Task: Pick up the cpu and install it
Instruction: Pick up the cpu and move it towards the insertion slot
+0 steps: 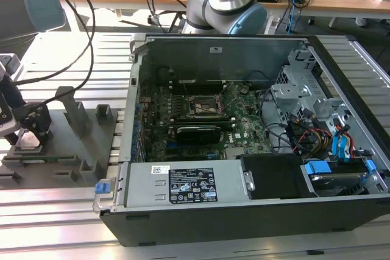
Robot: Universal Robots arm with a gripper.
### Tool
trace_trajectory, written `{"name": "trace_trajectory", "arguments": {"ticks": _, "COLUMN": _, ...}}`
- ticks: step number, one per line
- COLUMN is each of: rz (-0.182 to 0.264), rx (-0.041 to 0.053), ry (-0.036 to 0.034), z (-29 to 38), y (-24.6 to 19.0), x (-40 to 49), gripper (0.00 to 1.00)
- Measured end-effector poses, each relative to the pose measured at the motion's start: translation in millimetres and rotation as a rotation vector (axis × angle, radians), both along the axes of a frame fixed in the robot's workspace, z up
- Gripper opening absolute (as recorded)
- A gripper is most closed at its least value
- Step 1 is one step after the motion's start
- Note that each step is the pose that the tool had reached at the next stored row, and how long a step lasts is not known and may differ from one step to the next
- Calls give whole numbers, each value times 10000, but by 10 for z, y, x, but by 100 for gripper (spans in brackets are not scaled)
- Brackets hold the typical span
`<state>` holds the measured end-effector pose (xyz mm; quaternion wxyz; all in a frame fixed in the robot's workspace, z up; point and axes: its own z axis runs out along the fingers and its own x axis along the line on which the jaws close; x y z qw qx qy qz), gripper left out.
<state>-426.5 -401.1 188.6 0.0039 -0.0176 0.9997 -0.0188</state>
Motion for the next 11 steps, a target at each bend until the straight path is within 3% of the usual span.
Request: {"name": "trace_trajectory", "arguments": {"ticks": 11, "rz": 1, "rx": -4, "ry": 3, "z": -3, "y": 0, "x": 20, "gripper": 66}}
